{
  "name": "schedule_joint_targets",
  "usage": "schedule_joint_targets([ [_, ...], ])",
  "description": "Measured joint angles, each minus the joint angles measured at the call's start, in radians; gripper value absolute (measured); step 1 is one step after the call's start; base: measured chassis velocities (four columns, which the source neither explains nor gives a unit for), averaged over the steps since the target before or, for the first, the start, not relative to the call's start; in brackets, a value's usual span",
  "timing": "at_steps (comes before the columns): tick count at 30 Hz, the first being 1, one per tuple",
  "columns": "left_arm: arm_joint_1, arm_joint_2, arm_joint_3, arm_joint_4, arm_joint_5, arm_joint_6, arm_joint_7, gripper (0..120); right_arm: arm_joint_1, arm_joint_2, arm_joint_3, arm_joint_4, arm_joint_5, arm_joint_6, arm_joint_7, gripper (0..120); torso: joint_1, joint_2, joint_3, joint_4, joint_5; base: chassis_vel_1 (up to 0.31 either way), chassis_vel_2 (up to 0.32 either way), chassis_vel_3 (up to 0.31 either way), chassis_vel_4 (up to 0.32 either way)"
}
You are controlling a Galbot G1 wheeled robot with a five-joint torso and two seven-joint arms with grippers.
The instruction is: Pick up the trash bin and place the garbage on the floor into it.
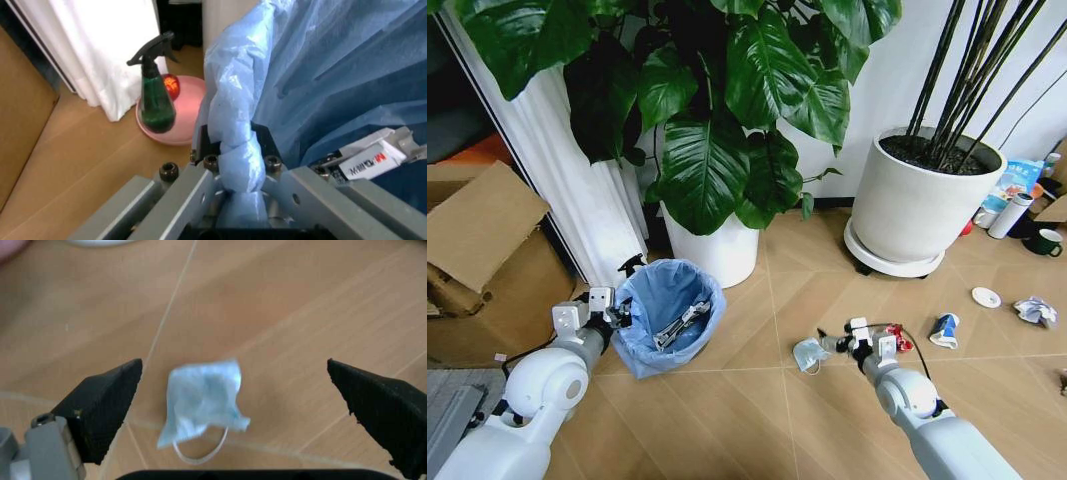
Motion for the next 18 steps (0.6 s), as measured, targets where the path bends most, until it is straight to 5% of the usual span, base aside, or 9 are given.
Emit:
schedule_joint_targets([
  [18, 0.017, 0.011, -0.005, -0.024, 0.0, -0.007, -0.004, 0, 0.159, 0.165, -0.081, -0.326, -0.084, 0.025, -0.091, 100, 0.0, 0.0, 0.0, 0.0003, 0.0003, 0.0, 0.0, 0.0, 0.0],
])
